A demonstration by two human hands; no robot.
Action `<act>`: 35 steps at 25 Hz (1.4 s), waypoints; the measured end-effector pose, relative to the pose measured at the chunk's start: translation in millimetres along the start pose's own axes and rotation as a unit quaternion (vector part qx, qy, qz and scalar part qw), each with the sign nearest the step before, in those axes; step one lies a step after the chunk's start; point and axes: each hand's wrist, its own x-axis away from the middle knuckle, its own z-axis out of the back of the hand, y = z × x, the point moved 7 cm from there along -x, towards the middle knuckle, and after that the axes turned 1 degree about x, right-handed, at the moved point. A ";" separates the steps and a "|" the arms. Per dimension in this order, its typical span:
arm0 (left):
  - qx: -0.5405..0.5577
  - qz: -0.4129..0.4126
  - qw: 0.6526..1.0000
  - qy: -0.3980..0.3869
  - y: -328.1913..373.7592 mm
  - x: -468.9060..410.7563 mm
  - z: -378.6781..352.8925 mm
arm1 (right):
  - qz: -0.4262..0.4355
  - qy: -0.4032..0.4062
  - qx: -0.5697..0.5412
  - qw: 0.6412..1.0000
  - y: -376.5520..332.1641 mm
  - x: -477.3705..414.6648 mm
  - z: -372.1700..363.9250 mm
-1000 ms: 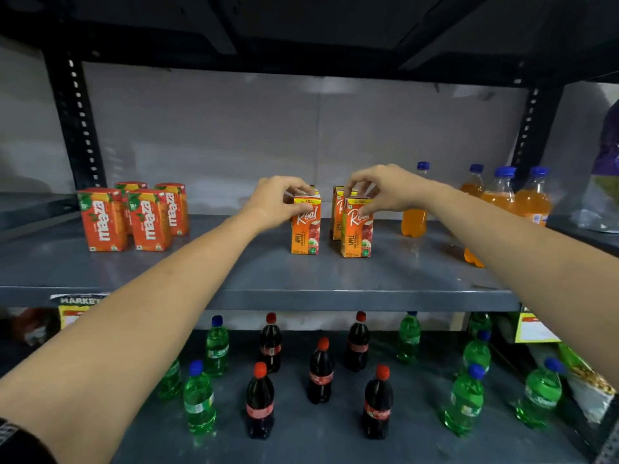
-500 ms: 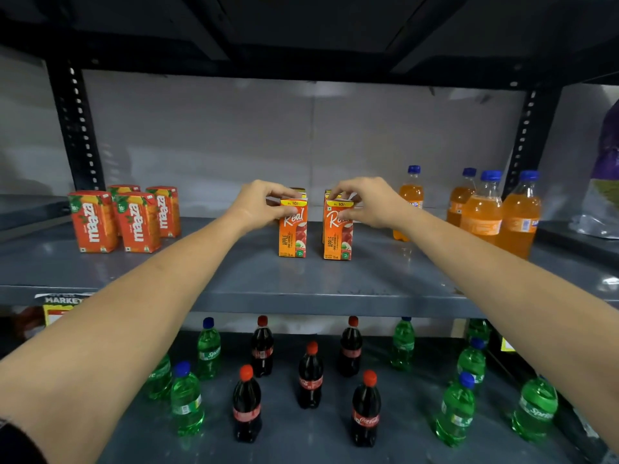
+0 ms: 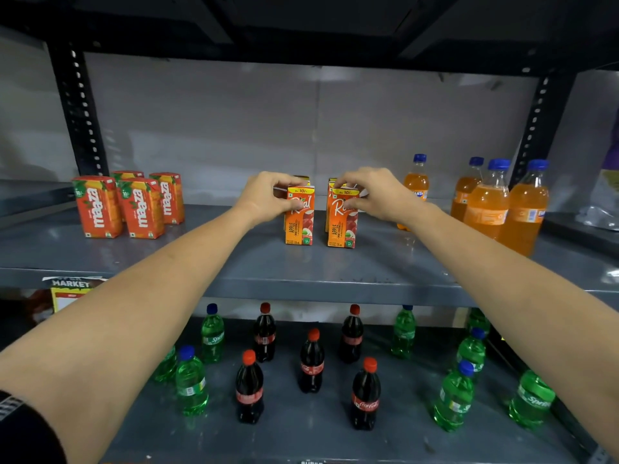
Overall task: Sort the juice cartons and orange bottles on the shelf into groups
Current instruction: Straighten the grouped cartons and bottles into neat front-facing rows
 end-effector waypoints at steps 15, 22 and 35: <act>0.047 -0.015 0.993 0.111 -3.1 23.3 6.6 | -0.111 0.040 -0.160 0.980 42.6 43.7 -5.2; -0.093 -0.126 0.959 0.238 36.7 48.5 2.7 | -0.142 0.034 -0.079 0.986 52.9 111.8 17.7; 0.042 -0.129 0.990 0.027 138.0 30.5 -178.5 | -0.296 0.135 -0.033 0.945 197.7 228.9 84.4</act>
